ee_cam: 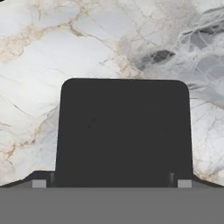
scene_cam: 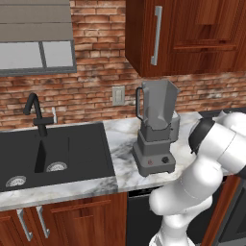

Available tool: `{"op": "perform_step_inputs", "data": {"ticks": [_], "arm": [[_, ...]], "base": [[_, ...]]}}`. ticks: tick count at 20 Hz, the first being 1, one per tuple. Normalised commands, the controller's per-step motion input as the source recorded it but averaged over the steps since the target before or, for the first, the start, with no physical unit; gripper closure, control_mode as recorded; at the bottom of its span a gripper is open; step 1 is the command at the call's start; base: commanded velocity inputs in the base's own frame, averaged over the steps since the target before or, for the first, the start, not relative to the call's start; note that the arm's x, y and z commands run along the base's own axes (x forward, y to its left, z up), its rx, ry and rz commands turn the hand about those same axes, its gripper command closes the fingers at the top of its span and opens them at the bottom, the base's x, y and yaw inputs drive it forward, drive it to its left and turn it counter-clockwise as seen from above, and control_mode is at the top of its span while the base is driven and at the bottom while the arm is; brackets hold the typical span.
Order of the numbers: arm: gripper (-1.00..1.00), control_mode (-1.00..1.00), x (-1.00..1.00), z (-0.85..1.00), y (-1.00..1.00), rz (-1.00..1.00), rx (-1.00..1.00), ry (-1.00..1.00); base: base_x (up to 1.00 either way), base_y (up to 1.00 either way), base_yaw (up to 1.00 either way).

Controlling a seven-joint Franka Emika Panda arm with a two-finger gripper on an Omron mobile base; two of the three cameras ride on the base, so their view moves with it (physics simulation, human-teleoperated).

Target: Open the blender lid, put the mango in the blender, close the lid, and start the blender.

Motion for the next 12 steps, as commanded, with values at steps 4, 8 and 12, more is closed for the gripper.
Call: {"op": "perform_step_inputs", "data": {"ticks": [4, 8, 12], "arm": [[-1.00, -1.00, 0.03, -0.09, -0.01, 0.00, 0.00, 0.00], [-1.00, -1.00, 0.01, 0.00, -0.16, 0.00, 0.00, 0.00], [-1.00, -1.00, 0.00, 0.00, -0.28, 0.00, 0.00, 0.00]], "base": [[0.00, 0.00, 0.00], [0.00, 0.00, 0.00], [0.00, 0.00, 0.00]]}}
